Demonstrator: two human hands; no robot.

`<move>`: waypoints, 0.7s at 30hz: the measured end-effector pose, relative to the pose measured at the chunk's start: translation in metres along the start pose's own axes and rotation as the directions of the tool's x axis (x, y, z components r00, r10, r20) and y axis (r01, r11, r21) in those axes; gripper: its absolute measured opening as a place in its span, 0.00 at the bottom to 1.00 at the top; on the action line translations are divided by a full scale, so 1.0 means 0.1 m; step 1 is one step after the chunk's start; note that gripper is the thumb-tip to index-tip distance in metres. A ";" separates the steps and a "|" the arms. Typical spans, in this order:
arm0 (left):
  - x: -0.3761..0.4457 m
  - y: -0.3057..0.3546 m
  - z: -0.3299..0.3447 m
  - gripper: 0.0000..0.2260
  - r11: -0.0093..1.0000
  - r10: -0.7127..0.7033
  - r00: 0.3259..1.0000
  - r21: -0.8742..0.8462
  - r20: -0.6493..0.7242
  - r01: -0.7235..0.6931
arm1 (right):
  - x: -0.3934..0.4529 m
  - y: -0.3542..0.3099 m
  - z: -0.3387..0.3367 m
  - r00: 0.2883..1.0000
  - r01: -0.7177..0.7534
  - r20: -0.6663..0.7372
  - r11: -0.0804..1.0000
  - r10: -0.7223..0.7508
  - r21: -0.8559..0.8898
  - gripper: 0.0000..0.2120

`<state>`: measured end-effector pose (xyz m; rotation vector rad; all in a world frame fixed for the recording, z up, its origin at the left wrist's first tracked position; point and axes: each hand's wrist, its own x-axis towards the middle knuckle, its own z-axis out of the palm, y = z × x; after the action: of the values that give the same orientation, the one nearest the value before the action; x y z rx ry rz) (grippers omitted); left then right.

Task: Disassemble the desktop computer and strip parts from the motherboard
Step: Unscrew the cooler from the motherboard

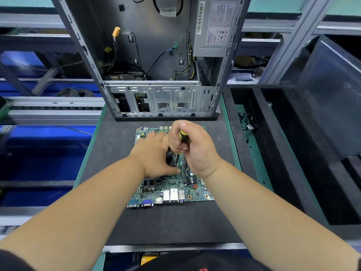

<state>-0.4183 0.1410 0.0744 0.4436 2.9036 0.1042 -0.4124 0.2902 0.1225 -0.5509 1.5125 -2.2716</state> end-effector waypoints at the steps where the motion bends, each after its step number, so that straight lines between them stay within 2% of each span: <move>1: 0.02 0.00 0.00 0.35 1.000 -0.001 1.000 0.022 0.027 0.000 | 0.01 -0.02 -0.02 1.000 0.000 0.026 1.000 0.000 0.012 0.14; 3: 0.03 0.02 -0.03 0.38 0.999 -0.016 0.999 0.041 0.046 0.014 | 0.06 -0.06 -0.03 0.997 -0.026 0.071 1.000 0.025 0.005 0.14; 5: 0.05 0.03 -0.06 0.36 0.998 -0.020 0.997 0.057 0.072 0.016 | 0.08 -0.06 -0.04 0.996 -0.051 0.067 0.998 0.054 -0.042 0.15; 8: 0.06 0.06 -0.06 0.33 0.994 -0.013 0.996 0.111 0.090 0.003 | 0.03 -0.03 -0.04 0.996 -0.072 -0.060 0.994 0.068 -0.085 0.13; 11: 0.07 0.06 -0.09 0.35 0.994 -0.031 0.994 0.109 0.103 0.020 | -0.04 0.05 0.01 0.981 -0.041 -0.192 0.999 0.039 -0.011 0.13; 13: 0.06 0.05 -0.09 0.26 0.995 -0.021 0.994 0.096 0.103 0.011 | -0.07 0.10 0.07 0.979 -0.011 -0.203 1.000 0.008 -0.013 0.14; 14: 0.05 0.05 -0.09 0.19 0.997 -0.011 0.995 0.081 0.100 0.003 | -0.06 0.11 0.09 0.983 -0.007 -0.185 0.999 -0.002 -0.045 0.16; 16: 0.04 0.06 -0.08 0.13 0.999 -0.011 0.995 0.038 0.094 0.008 | -0.01 0.11 0.11 0.993 -0.025 -0.114 0.994 0.013 -0.102 0.21; 21: 0.04 0.03 -0.04 0.20 0.999 -0.010 0.998 0.043 0.057 0.007 | 0.21 -0.05 0.06 0.986 -0.138 0.092 0.990 0.139 -0.025 0.24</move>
<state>-0.4217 0.1450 0.0775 0.4341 2.8553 0.0278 -0.4276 0.2773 0.1321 -0.5323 1.4806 -2.0996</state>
